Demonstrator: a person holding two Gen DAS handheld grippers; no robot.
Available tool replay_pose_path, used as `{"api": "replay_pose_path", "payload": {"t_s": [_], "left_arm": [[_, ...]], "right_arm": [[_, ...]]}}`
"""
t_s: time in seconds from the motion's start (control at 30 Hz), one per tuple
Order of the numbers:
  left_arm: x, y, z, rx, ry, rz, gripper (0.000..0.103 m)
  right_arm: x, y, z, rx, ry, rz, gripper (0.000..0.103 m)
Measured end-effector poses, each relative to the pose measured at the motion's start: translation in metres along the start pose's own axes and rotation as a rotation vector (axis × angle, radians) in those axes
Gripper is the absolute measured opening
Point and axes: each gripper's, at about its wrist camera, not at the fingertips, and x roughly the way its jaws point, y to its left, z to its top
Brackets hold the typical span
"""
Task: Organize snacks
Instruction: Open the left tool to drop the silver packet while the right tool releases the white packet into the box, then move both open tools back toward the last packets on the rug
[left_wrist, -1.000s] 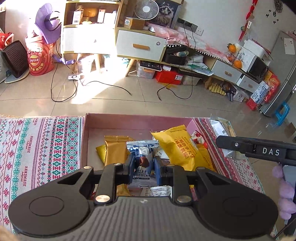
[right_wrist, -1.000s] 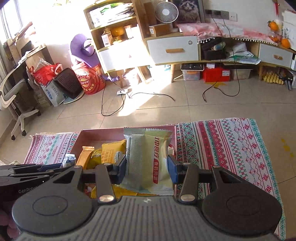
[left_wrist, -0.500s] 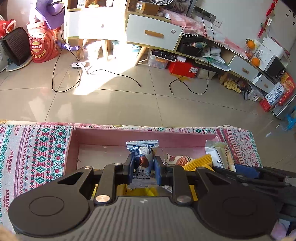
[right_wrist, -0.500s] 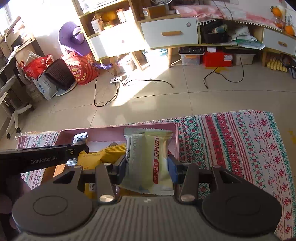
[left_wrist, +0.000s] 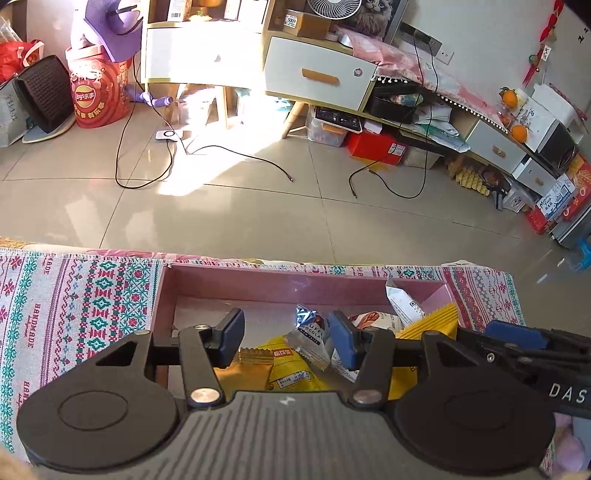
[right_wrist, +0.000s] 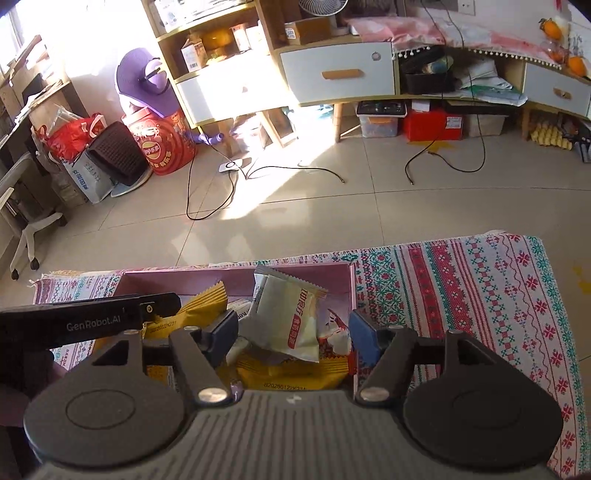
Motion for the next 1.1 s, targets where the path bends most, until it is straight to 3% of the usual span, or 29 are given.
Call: {"api": "replay_pose_path", "payload": {"t_s": [0.13, 0.4, 1.1], "left_arm": [[-0.012, 0.0, -0.004, 0.014, 0.0, 0.01, 0.073], [-0.042, 0.006, -0.021, 0.025, -0.016, 0.015, 0.085], [-0.106, 0.029, -0.091, 0.139, -0.016, 0.031, 0.102]], "right_arm": [[-0.009, -0.001, -0.003, -0.002, -0.01, 0.001, 0.072], [-0.035, -0.002, -0.016, -0.01, -0.029, 0.01, 0.079], [-0.086, 0.02, -0.079, -0.096, -0.034, 0.019, 0.095]]}}
